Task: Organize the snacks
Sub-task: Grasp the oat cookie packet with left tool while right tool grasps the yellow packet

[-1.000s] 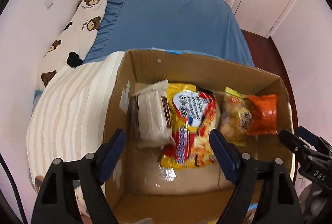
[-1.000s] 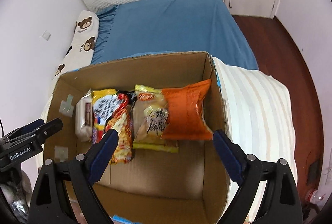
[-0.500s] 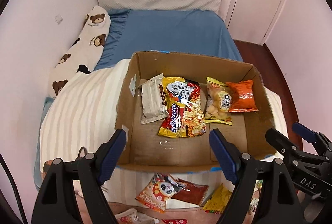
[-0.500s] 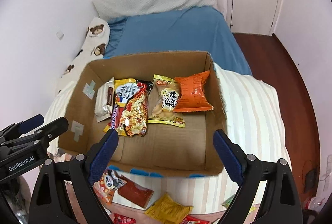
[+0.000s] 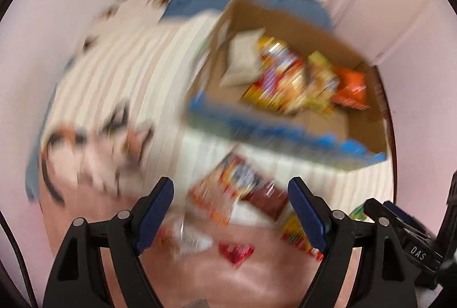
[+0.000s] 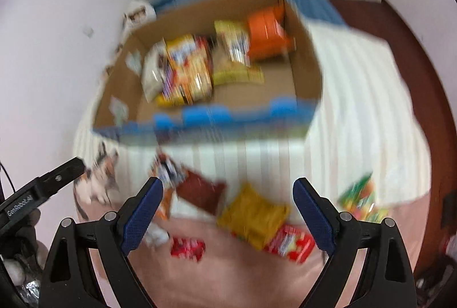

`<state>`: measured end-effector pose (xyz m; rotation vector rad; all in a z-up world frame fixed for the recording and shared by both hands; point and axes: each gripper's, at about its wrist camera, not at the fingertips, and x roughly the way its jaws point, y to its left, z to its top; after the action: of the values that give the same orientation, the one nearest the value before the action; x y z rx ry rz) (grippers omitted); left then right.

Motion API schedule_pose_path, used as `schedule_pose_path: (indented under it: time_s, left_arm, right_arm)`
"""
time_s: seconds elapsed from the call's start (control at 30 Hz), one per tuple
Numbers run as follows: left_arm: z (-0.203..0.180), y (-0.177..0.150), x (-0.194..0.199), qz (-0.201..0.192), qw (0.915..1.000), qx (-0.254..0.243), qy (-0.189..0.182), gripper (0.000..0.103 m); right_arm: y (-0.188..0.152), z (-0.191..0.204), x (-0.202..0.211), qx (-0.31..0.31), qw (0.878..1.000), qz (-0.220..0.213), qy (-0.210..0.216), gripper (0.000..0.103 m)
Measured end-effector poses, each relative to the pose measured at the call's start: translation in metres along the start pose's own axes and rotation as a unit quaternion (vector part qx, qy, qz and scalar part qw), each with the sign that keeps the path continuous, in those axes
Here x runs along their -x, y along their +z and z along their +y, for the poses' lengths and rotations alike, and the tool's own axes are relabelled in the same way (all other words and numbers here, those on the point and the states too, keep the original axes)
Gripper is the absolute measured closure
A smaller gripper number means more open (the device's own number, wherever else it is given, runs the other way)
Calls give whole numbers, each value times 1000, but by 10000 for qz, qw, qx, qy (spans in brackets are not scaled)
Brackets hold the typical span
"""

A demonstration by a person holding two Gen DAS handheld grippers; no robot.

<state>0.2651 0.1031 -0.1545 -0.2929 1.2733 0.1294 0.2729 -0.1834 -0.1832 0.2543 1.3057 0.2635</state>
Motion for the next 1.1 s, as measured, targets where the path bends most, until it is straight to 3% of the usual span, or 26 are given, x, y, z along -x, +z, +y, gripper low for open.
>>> schedule_pose_path:
  time_s: [0.07,0.2,0.3,0.5,0.67,0.77,0.8,0.83,0.9,1.0,1.03,1.1]
  left_arm:
    - [30,-18,-23,386,9984,419,54,21]
    - [82,-54,-78,1267,9841,1242,-129,21]
    - [100,-70,-105,1565,9738,1624,-286,23]
    - [106,-78,-143,1781,9696,1654,-282,23]
    - [109,-80,-161,1833,9676,1709,-302,23]
    - [118,-80,-161,1690,9668,1885,-357,39]
    - [123,-80,-161,1631,9670,1919,-380,43]
    - [124,-80,-160,1631,9668,1919,-429,46]
    - [122,-80,-158,1562,9713,1750,-400,48]
    - [103,-78,-148,1253,9881,893,-34,49]
    - [91,-77,-144,1128,9925,438,165,49]
    - [72,-78,-145,1038,9936,-236,379,49]
  right_arm:
    - [-18,-7,-20,65,9996,247,-125,8]
    - [-35,-23,-55,41,9971,708,-266,8]
    - [-39,-31,-73,45,9959,848,-316,8]
    - [-39,-9,-101,900,9876,1208,-453,8]
    - [-45,22,-133,2165,9600,1412,-1072,9]
    - [-46,28,-146,2429,9548,1253,-1170,12]
    - [-45,28,-147,2413,9555,1210,-1189,16]
    - [-44,28,-149,2300,9594,1181,-1130,30]
    - [-41,25,-149,1983,9675,1205,-1007,32]
    - [-40,4,-149,860,9831,1469,-672,32]
    - [-42,-7,-150,289,9853,1643,-361,33]
    - [-46,-22,-151,-496,9823,1802,84,33]
